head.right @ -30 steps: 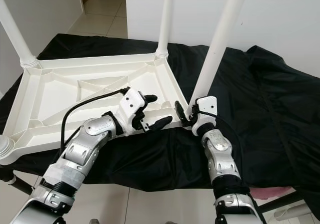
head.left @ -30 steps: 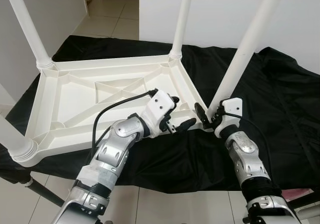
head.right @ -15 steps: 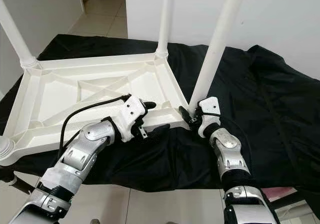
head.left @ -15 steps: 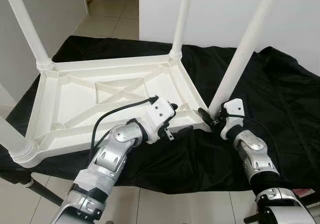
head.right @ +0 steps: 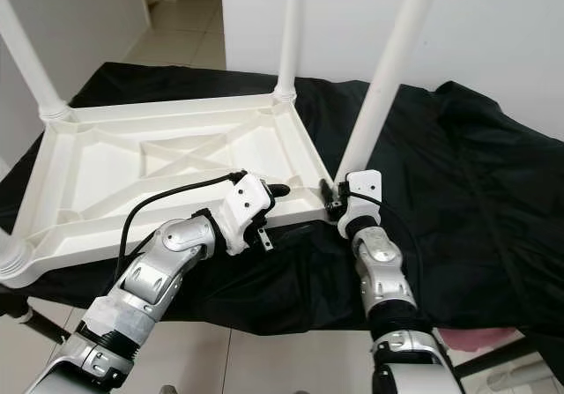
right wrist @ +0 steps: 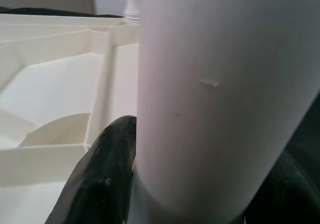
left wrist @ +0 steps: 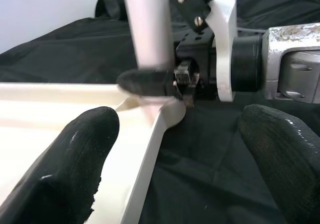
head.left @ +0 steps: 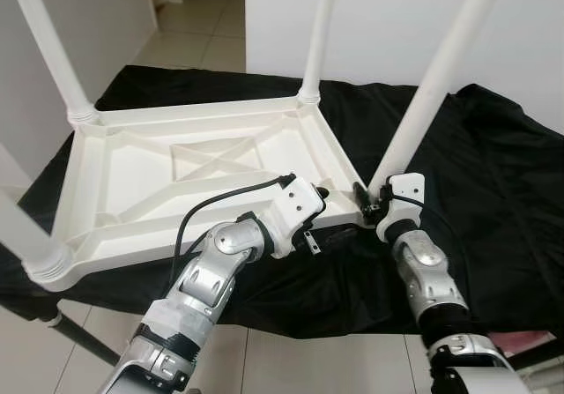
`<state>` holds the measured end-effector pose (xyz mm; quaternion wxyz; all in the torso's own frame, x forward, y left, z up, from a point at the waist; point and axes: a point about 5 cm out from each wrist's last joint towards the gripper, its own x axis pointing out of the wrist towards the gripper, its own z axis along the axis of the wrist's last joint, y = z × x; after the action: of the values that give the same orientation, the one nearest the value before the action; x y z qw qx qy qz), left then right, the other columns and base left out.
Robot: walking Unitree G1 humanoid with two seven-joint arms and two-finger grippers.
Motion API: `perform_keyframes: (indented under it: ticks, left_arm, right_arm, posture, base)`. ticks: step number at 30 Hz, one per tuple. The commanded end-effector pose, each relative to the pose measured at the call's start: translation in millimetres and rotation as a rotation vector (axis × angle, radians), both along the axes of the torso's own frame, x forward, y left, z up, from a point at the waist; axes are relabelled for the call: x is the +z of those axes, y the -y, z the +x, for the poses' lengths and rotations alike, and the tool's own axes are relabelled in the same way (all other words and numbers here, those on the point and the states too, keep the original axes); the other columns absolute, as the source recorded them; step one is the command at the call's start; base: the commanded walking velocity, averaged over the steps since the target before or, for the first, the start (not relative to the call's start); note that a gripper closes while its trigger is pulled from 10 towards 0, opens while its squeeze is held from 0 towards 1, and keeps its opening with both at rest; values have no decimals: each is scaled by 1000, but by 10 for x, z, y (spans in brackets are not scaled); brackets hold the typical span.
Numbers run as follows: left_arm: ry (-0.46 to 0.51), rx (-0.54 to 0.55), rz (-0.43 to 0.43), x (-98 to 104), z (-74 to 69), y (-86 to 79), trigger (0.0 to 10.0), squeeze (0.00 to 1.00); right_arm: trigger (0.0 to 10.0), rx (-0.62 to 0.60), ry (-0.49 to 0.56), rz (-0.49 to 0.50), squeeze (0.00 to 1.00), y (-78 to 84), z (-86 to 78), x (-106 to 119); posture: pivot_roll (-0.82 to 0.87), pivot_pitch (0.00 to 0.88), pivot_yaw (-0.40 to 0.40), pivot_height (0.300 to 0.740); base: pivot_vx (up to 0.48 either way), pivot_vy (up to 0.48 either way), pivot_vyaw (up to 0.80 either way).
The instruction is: Building children table
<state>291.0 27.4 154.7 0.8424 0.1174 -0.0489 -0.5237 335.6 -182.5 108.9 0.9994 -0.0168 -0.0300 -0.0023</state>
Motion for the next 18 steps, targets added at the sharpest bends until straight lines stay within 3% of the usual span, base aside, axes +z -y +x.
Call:
perform_keyframes:
  ticks: [1, 4, 9, 16, 17, 18]
  left_arm:
    - [1, -2, 5, -1, -13, 8, 10000, 0]
    - [10, -5, 3, 24, -8, 31, 10000, 0]
    - [16, -10, 2, 32, -9, 51, 10000, 0]
    - [17, -11, -2, 26, -26, 75, 10000, 0]
    - [17, -9, -3, 24, -29, 76, 10000, 0]
    - [17, -6, -4, 22, -34, 74, 10000, 0]
  right_arm:
    - [10000, -142, -52, 29, 0, 161, -49, -114]
    - [10000, -281, -17, 62, 0, 102, -63, -97]
    - [10000, -373, -1, 114, 0, -16, -55, -64]
    - [10000, -338, 11, 152, 0, -97, -53, -51]
    - [10000, -331, 23, 160, 1000, -68, -70, -48]
    - [10000, -305, 34, 146, 1000, -48, -87, -42]
  posture:
    - [0, 0, -27, 740]
    - [0, 0, -27, 740]
    - [-8, 0, -29, 740]
    - [-3, 0, -41, 740]
    - [-4, 0, -44, 740]
    - [-4, 0, -44, 740]
  base:
    - [0, 0, 0]
    - [0, 0, 0]
    - [0, 0, 0]
    - [0, 0, 0]
    - [0, 0, 0]
    - [0, 0, 0]
